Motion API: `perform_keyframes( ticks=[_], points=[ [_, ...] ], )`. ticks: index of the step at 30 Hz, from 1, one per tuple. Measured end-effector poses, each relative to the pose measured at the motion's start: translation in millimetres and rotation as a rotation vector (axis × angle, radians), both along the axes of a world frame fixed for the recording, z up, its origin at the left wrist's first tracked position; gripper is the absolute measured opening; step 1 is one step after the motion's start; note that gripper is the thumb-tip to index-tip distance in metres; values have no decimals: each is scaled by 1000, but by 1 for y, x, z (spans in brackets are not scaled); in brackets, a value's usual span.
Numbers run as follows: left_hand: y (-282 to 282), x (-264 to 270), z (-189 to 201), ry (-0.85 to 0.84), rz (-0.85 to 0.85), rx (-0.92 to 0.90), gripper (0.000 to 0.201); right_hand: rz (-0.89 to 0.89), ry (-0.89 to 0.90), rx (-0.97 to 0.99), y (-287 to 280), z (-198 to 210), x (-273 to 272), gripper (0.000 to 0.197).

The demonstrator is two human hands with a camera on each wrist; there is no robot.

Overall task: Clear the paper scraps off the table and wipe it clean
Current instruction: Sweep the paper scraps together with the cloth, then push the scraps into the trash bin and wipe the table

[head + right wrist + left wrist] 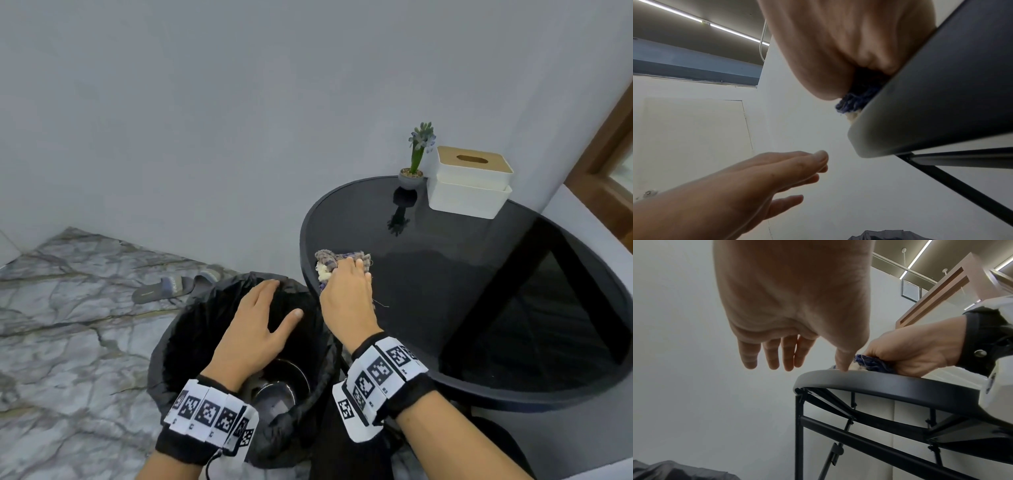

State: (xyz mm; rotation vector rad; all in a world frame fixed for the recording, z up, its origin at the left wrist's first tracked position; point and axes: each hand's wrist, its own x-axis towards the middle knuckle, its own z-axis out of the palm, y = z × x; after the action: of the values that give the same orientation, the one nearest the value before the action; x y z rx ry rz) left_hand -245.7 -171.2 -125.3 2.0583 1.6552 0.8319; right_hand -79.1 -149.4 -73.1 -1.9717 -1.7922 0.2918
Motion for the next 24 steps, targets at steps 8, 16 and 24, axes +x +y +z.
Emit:
perform_keyframes(
  ticks=[8, 16, 24],
  points=[
    [24, -37, -11, 20, 62, -50, 76, 91, 89, 81, 32, 1, -40, 29],
    [35, -37, -14, 5, 53, -88, 76, 151, 433, -26, 38, 39, -12, 28],
    [30, -23, -9, -25, 20, -74, 77, 96, 248, 79, 40, 63, 52, 29]
  ],
)
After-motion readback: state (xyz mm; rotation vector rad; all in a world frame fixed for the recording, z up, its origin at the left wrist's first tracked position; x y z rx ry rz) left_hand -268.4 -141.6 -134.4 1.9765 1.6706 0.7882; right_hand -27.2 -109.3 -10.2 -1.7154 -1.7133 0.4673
